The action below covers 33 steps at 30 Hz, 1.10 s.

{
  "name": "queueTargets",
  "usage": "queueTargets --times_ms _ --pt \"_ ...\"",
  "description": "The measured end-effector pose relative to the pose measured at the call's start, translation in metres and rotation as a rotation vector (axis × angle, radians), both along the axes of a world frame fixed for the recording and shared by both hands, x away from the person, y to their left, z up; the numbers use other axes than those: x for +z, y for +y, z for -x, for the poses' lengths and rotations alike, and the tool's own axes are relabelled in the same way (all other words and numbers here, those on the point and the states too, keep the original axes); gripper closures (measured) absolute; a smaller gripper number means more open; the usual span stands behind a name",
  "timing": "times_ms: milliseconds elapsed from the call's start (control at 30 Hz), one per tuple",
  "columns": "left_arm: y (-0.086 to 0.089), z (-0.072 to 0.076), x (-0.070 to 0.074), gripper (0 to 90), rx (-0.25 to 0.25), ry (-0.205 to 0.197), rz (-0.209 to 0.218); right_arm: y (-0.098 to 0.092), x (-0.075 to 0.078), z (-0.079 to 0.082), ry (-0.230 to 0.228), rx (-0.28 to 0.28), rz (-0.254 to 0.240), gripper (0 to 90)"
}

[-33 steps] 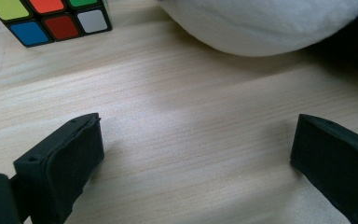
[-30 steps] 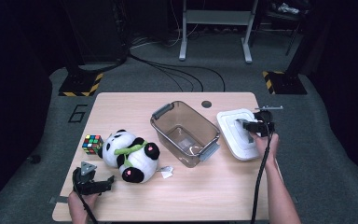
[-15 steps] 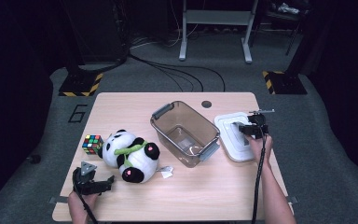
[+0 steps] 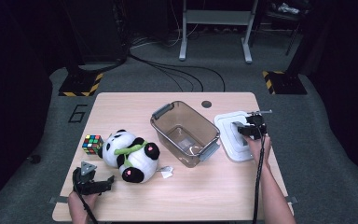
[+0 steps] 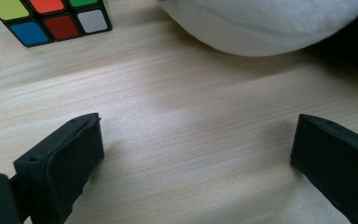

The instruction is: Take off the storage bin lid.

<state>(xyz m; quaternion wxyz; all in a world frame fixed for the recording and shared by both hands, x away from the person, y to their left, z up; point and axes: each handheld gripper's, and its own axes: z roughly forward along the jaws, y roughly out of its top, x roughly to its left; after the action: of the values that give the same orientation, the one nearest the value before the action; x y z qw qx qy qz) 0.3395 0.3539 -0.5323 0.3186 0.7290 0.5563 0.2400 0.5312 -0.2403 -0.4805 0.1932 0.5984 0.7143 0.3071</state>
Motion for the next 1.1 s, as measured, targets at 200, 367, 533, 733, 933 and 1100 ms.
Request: queueTargets --times_ms 200,367,533,733,933,1100 --pt "0.0 0.0 0.0 2.4 0.0 0.0 0.0 -0.003 0.007 0.012 -0.015 -0.006 -0.019 38.2" --pt "0.0 0.0 0.0 2.4 0.0 0.0 0.001 -0.004 0.012 0.024 -0.031 0.022 -0.028 28.1" --pt "0.0 0.0 0.0 2.4 -0.001 0.0 0.003 -0.003 0.018 0.044 -0.058 0.078 -0.031 17.6" --pt "0.0 0.0 0.0 2.4 0.0 0.0 0.002 0.001 0.022 0.062 -0.075 0.121 -0.022 11.1" --pt "0.0 0.0 0.0 2.4 0.0 0.001 0.0 0.005 0.022 0.079 -0.079 0.148 -0.018 5.1" --pt "0.0 0.0 0.0 2.4 0.0 -0.001 0.0 0.01 0.02 0.093 -0.086 0.168 -0.017 1.7"
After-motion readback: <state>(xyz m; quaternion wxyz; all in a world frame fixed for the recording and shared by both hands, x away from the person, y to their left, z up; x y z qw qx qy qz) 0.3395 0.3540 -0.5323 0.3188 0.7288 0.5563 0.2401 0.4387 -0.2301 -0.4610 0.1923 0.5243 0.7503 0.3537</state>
